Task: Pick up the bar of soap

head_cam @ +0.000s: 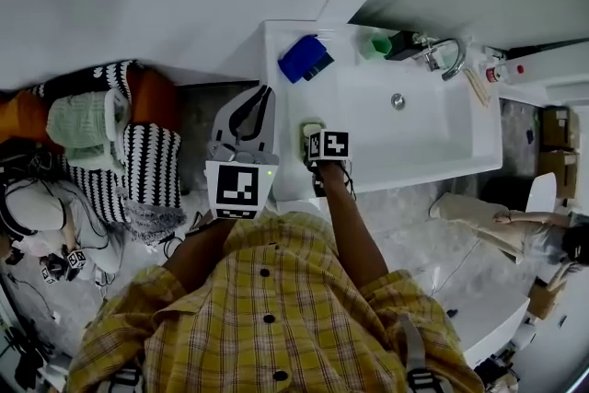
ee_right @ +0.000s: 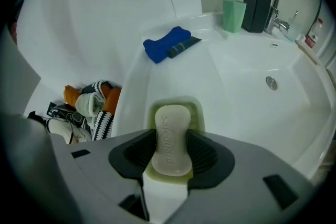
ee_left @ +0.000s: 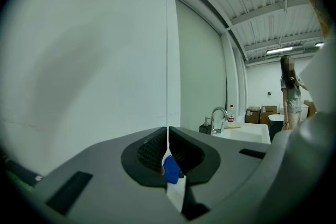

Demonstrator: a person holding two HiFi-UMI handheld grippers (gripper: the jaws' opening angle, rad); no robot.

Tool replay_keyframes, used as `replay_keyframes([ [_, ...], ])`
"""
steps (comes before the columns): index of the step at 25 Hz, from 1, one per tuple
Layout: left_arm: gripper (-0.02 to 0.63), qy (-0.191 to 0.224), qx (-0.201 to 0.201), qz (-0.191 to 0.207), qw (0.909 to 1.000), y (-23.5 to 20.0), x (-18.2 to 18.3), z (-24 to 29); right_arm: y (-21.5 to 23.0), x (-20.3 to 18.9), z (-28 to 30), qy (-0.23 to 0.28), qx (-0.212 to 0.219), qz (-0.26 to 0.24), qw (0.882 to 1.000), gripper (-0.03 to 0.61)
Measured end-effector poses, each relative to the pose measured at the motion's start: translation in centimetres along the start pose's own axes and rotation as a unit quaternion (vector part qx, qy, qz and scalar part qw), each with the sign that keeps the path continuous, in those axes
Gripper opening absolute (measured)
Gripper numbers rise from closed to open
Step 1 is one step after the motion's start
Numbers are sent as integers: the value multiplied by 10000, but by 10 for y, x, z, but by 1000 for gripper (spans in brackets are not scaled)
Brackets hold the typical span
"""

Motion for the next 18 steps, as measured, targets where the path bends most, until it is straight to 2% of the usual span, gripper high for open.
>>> replay_keyframes([
  [3,21,-5,43,16,10000,2,4,2,-2,-1,6,-318,72,33,9995,185],
  [9,21,-1,195,-21,9998,3,11,4,0,1,9,-917,-131,81,9957,184],
  [14,21,-38,265,73,9996,11,14,-1,-2,3,9,-997,-280,-115,9946,184],
  [18,21,-47,347,107,9993,15,17,-5,-1,2,8,-944,-242,-184,9951,186],
])
Point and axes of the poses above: the fingertips, and each gripper's own axes: z forward along the fingers, y to its right, x out of its top, the point moved 1 cm from there along -z, backward along the fingers, and after that the axes turned 13 degrees about z, right-handed, at the moved point
